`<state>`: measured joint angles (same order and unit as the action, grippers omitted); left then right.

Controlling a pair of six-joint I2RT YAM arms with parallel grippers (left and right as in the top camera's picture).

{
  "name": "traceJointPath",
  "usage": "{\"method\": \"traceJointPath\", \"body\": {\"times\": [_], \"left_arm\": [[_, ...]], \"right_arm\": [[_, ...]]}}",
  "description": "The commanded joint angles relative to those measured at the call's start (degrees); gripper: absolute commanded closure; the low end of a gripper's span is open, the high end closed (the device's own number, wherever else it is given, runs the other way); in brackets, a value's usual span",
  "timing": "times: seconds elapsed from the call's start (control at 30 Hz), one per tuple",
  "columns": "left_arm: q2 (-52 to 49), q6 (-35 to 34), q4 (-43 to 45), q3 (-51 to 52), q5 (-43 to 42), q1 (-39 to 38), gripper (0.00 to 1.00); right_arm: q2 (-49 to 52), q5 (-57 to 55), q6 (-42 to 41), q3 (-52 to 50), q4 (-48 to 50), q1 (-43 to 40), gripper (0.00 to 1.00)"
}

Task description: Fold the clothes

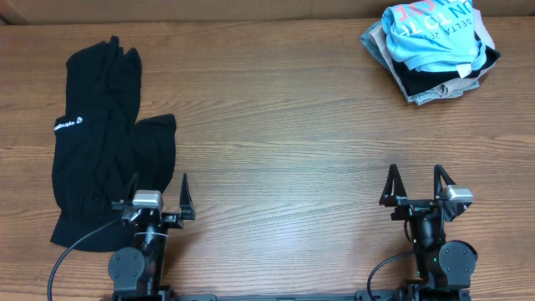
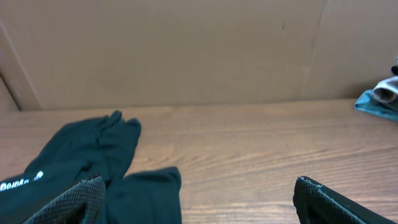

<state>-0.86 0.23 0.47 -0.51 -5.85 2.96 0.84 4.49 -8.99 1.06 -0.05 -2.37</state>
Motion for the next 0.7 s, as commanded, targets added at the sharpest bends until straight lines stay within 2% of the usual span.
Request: {"method": "traceJointPath", "body": {"times": [0.0, 0.17, 0.37, 0.67], "left_arm": [[0.6, 1.1, 2.1, 0.2, -2.1, -0.4, 0.0], [0.6, 1.1, 3.1, -0.9, -4.4, -0.3, 0.0], [-0.3, 3.5, -4.1, -7.2, -6.7, -0.3, 0.0], [-13.6, 7.0, -11.1, -20.3, -7.2, -0.3, 0.0]], "right_arm": [[-0.7, 4.7, 0.0, -0.6, 1.7, -0.3, 0.0], [-0.7, 8.7, 0.0, 1.4, 2.5, -0.3, 0.0], [0.7, 9.4, -1.5, 7.0, 1.0, -0.3, 0.0], [14.7, 16.0, -1.4, 17.6, -0.7, -0.3, 0.0]]}}
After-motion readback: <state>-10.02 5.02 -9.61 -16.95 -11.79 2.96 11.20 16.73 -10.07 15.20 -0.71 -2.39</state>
